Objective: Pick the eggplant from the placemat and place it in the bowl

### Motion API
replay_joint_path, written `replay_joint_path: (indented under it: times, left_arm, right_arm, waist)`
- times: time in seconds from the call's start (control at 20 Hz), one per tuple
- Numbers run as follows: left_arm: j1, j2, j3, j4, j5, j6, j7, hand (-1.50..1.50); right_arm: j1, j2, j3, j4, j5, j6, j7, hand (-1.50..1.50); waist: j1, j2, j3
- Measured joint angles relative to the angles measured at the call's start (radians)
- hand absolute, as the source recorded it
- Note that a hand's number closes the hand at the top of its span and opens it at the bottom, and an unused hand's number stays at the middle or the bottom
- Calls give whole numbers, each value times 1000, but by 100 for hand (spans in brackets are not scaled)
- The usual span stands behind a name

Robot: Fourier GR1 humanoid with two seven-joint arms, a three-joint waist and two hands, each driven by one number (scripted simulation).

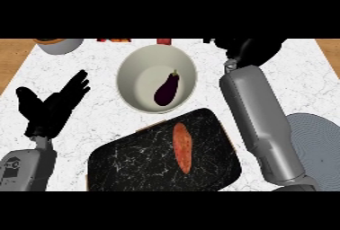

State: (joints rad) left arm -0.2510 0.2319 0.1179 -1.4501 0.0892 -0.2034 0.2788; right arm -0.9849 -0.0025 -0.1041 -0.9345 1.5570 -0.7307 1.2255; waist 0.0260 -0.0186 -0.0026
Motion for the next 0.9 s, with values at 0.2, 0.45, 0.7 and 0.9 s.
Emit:
replay_joint_path:
  times: [0.2, 0.45, 0.7, 0.9]
  left_arm:
    - [8, -6, -4, -4, 0, 1, 7, 0]
    - [12, -17, -15, 0, -11, 11, 6, 0]
    - [0, -13, -16, 5, -6, 0, 13, 0]
    - [-3, -11, -15, 8, -5, -3, 10, 0]
  right_arm:
    - [36, 0, 161, -109, -9, 31, 36, -150]
    - [79, -1, 325, -269, -20, 63, 55, -150]
    - [118, -2, 477, -429, -56, 70, 52, -150]
    - [156, -3, 566, -543, -52, 63, 48, 150]
  waist:
    - [1, -9, 0]
    - [-1, -16, 0]
    - [12, -18, 0]
    - [17, -18, 0]
